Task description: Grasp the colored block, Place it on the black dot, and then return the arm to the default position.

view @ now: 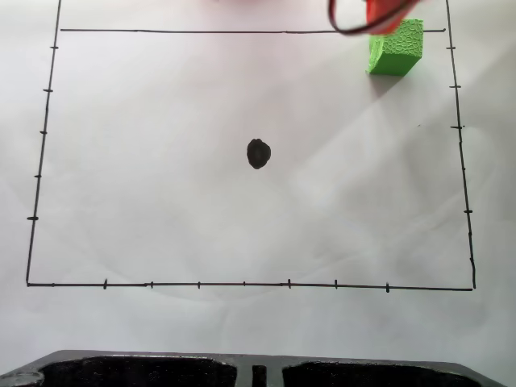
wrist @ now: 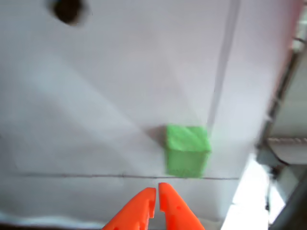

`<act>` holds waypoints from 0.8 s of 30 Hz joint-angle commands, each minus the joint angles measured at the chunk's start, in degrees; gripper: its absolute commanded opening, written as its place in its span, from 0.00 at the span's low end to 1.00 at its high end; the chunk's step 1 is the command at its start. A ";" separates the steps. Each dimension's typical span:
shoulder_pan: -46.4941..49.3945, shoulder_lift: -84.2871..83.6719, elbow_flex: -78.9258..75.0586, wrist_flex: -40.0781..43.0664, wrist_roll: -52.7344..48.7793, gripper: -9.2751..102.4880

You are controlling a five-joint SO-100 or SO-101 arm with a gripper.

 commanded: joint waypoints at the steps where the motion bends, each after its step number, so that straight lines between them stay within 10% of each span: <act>1: -2.90 -0.70 -2.11 0.62 3.60 0.09; 24: -13.71 -9.67 -2.90 7.82 12.48 0.36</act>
